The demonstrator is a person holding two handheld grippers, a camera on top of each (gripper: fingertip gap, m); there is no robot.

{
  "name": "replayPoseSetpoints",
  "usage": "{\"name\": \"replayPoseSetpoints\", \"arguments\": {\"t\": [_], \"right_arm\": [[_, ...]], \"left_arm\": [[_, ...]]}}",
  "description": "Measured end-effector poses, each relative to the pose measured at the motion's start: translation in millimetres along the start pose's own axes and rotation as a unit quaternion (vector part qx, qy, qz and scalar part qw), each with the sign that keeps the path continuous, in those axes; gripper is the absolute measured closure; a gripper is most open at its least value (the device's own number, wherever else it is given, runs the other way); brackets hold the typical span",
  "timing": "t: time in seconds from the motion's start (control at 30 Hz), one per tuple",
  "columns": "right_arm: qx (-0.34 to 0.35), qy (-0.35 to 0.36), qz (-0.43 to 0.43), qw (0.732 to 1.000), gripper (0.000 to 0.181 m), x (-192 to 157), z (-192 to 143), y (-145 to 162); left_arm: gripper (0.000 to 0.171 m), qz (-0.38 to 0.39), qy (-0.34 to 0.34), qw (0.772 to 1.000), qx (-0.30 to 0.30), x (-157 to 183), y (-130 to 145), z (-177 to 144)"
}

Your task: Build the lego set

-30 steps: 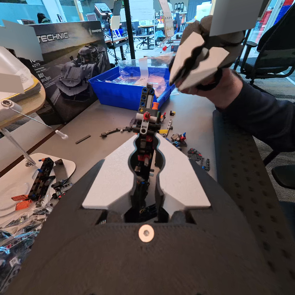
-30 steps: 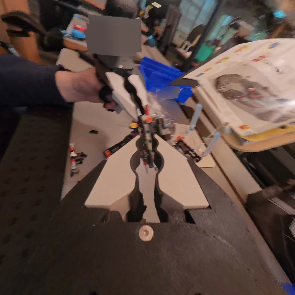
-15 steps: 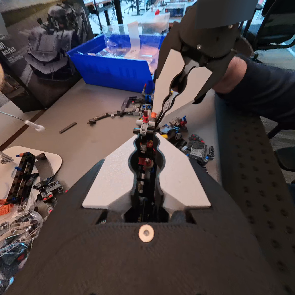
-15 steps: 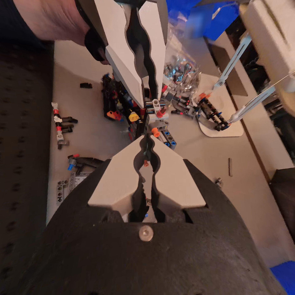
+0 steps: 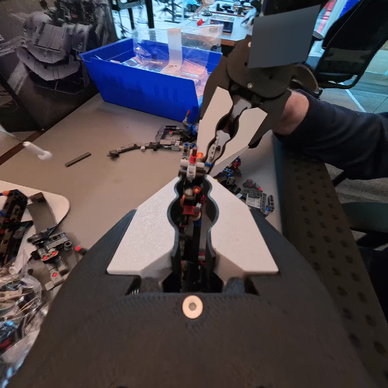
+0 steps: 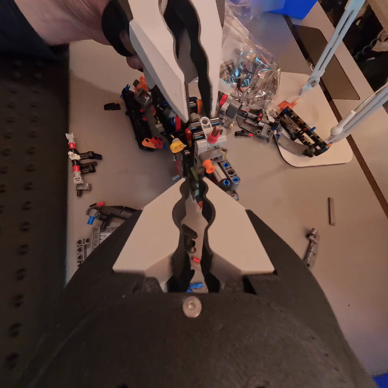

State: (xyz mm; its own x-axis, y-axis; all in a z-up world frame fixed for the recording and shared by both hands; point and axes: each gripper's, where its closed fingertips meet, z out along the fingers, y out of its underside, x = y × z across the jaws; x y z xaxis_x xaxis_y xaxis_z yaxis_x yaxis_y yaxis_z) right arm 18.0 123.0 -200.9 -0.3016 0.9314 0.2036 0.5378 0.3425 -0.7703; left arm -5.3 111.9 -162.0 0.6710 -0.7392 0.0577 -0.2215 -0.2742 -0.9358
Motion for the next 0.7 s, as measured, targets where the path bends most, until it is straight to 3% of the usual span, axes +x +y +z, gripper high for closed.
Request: {"name": "replayPoseSetpoints", "arguments": {"t": [0.13,0.23,0.37,0.5,0.7], "right_arm": [[-0.014,0.000,0.024,1.000,0.175,6.2,-1.3,11.0],[-0.011,-0.004,0.030,0.999,0.175,8.1,-1.5,13.0],[-0.002,-0.009,0.030,1.000,0.175,8.0,-4.8,9.7],[-0.007,-0.014,0.019,1.000,0.174,5.2,-13.7,10.2],[-0.001,-0.025,-0.001,1.000,0.176,-0.8,-27.3,2.9]], "left_arm": [[0.147,-0.003,-0.027,1.000,0.010,-11.6,-4.7,-18.5],[0.137,0.011,-0.055,0.997,-0.045,-21.7,14.4,-27.7],[0.127,0.027,-0.080,0.989,-0.122,-29.1,40.4,-16.2],[0.157,0.035,-0.089,0.982,-0.165,-31.6,56.9,-3.5],[0.158,0.044,-0.076,0.982,-0.169,-24.9,58.0,5.5]]}}
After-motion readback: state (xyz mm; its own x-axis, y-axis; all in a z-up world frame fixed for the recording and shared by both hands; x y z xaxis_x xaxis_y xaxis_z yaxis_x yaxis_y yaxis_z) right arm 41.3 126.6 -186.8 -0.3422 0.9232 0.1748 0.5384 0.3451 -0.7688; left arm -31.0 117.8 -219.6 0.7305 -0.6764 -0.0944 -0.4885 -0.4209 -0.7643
